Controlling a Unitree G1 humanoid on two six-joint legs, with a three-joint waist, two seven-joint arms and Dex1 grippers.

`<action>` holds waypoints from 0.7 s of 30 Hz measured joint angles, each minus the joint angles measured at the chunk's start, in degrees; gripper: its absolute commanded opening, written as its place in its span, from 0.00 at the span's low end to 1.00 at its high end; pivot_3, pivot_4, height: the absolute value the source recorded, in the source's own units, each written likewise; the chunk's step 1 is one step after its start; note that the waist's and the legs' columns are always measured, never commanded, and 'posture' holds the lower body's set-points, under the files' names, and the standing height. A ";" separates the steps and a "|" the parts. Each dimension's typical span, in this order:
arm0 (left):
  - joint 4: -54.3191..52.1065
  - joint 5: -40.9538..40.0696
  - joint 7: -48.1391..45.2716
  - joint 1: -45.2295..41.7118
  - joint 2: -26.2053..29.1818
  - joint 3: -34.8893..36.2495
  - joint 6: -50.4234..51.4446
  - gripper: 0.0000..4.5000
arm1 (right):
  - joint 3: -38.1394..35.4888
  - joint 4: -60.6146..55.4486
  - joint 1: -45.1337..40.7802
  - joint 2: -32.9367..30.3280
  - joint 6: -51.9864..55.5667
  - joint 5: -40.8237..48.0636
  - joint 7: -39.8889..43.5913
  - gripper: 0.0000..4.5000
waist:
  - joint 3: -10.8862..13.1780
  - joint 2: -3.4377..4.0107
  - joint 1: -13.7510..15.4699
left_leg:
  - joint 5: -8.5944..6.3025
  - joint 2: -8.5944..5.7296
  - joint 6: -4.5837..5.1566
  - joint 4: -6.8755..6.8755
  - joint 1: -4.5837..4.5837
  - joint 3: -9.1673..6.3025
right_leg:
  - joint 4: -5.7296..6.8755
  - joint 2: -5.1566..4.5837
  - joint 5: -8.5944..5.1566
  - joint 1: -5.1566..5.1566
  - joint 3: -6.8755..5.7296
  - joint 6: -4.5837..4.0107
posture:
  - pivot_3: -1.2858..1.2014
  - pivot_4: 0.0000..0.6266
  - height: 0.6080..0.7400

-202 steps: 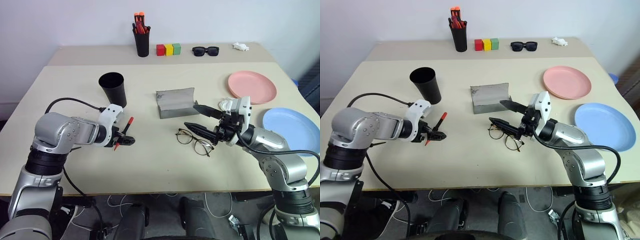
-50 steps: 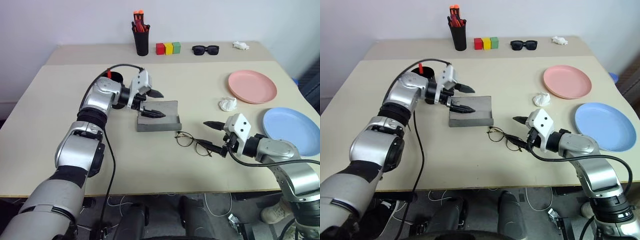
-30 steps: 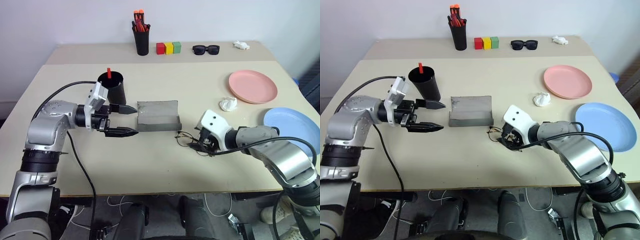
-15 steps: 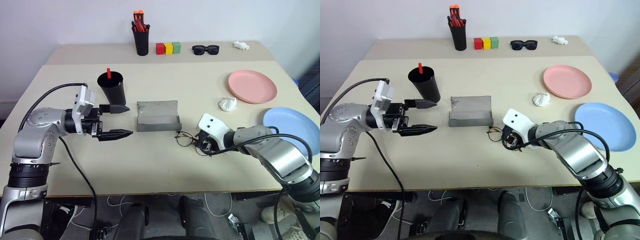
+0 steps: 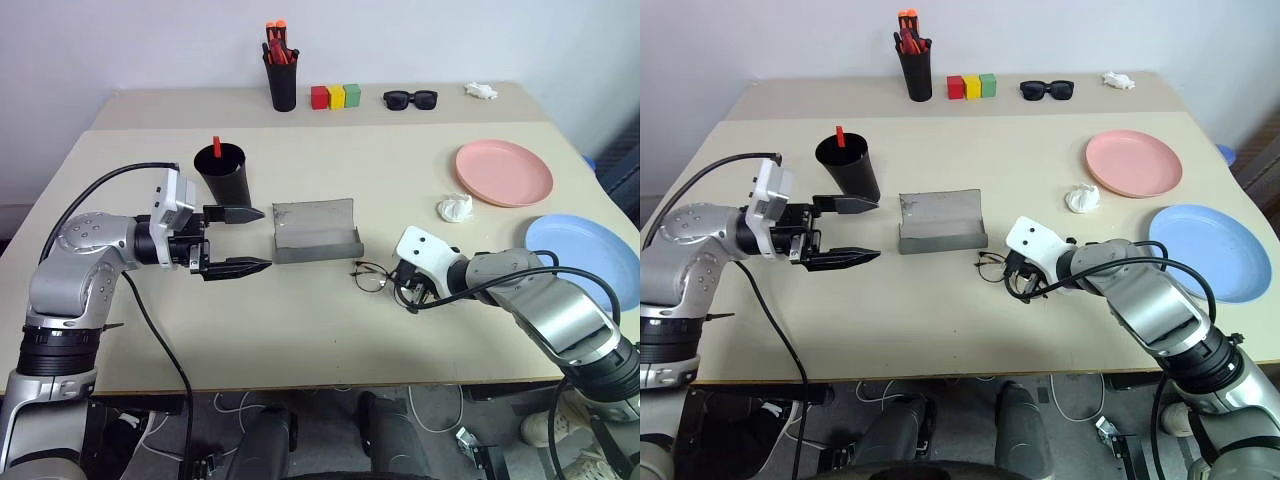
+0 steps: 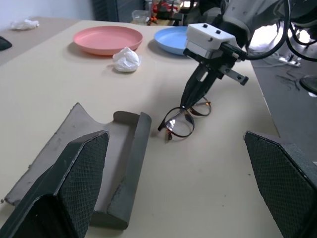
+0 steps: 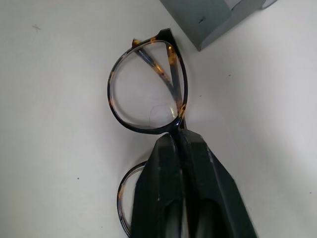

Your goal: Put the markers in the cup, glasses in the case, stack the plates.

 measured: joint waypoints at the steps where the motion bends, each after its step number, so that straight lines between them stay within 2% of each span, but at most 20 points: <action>1: -0.05 -0.24 0.19 0.00 0.00 -0.02 0.00 1.00 | 0.00 0.00 0.00 -0.10 -0.08 -0.09 0.22 0.01 | 0.00 0.00 0.01 | 0.00 0.00 0.00 0.00 0.00 0.00 | 0.00 0.00 0.00 0.00 0.00 0.00 | 0.52 0.24 1.00; 8: -0.38 -1.15 1.02 -0.04 0.01 -0.15 0.07 1.00 | -0.12 -0.30 0.03 -2.52 -0.38 -0.36 2.67 0.01 | 0.00 0.00 0.14 | 0.00 -0.01 0.00 0.00 -0.02 0.00 | -0.02 -0.01 0.00 0.01 0.00 0.00 | 0.52 0.24 1.00; 12: -0.31 -1.48 1.14 -0.03 0.23 -0.12 0.08 1.00 | -5.27 -2.25 -0.18 -5.40 0.53 4.13 7.66 0.01 | 0.00 0.00 0.03 | 0.00 0.00 0.01 -0.01 -0.02 0.00 | -0.05 0.00 0.00 0.00 -0.01 0.00 | 0.52 0.24 1.00; 16: -0.28 -2.33 2.46 -0.09 0.27 0.10 0.77 1.00 | -10.93 -2.38 -5.23 1.22 -0.71 8.99 8.27 0.01 | 0.01 0.01 -0.52 | 0.00 0.09 0.01 -0.05 0.04 0.05 | -0.03 0.07 0.00 -0.02 0.00 -0.01 | 0.52 0.24 1.00; 19: -0.28 -2.36 3.22 0.29 0.77 0.29 1.12 1.00 | -10.40 0.55 -7.75 2.70 -6.58 6.56 6.55 0.01 | 0.01 0.00 -0.03 | 0.00 0.04 0.00 -0.03 -0.01 0.03 | -0.05 0.04 0.00 -0.02 0.00 0.00 | 0.52 0.24 1.00; 21: -0.21 -2.29 4.01 2.09 2.40 1.26 1.27 1.00 | -8.78 5.02 -10.29 6.19 -11.65 3.37 4.38 0.01 | 0.00 -0.02 -0.18 | 0.00 0.03 0.00 -0.04 -0.01 0.08 | -0.09 0.01 0.01 -0.03 0.01 0.00 | 0.52 0.24 1.00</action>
